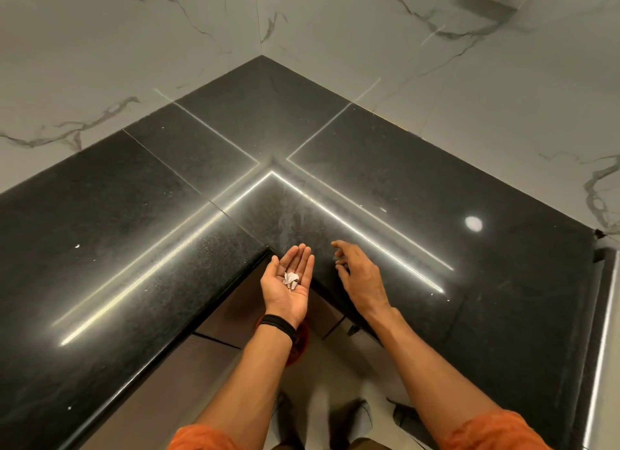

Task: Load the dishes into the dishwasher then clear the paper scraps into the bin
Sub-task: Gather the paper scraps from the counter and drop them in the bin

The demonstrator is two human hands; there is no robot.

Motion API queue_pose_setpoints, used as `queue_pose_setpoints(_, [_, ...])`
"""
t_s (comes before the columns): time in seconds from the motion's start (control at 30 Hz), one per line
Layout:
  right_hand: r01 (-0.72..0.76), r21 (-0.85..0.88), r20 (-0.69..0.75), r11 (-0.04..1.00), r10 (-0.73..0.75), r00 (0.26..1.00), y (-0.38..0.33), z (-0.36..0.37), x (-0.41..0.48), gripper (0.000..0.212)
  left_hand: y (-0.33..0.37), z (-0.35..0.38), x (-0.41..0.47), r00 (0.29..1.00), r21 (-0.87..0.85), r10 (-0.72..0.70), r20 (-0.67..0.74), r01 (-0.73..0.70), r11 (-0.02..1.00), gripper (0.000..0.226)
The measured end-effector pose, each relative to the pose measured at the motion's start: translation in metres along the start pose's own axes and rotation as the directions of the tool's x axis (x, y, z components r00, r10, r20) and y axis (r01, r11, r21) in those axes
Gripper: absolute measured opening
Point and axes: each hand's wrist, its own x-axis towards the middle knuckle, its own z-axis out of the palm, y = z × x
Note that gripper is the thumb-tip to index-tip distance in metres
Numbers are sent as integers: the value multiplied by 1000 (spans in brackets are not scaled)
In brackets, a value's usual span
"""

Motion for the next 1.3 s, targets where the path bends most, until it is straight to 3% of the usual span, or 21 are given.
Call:
queue_pose_setpoints(0.13, [-62,47,-101,997,67,993,-5,7,-5,38,4,-1,-4,1000,-2,-11,6,11,1000,43])
queue_pose_setpoints(0.23, [-212,348,-182,913,288,940,-27,9,-7,31,9,-2,-7,1000,-4,-18,14,18,1000,43])
queue_pose_setpoints(0.3, [-224,558,-125,799,348,929,-54,10,-7,32,11,-4,-7,1000,1,-21,14,21,1000,43])
queue_pose_setpoints(0.37, [-209,667,-20,715,298,954,-85,18,-14,30,12,-8,-6,1000,18,-26,10,26,1000,43])
queue_pose_setpoints(0.47, [-198,693,12,693,264,964,-108,33,-32,26,12,-10,-6,998,21,-51,29,51,998,46])
queue_pose_setpoints(0.77, [-219,725,-111,653,424,899,-121,47,-48,23,20,-18,-17,998,-1,-45,39,46,999,45])
queue_pose_setpoints(0.9, [-306,793,-27,526,533,846,-123,65,-54,21,26,-36,-23,999,-28,-32,18,33,999,45])
queue_pose_setpoints(1.1, [-448,880,263,155,626,734,-116,101,-72,24,26,-94,-15,994,-91,-12,-111,2,996,49])
queue_pose_setpoints(1.3, [-601,798,411,45,689,597,-69,168,-96,23,6,-172,29,936,-131,-35,-350,-12,991,42])
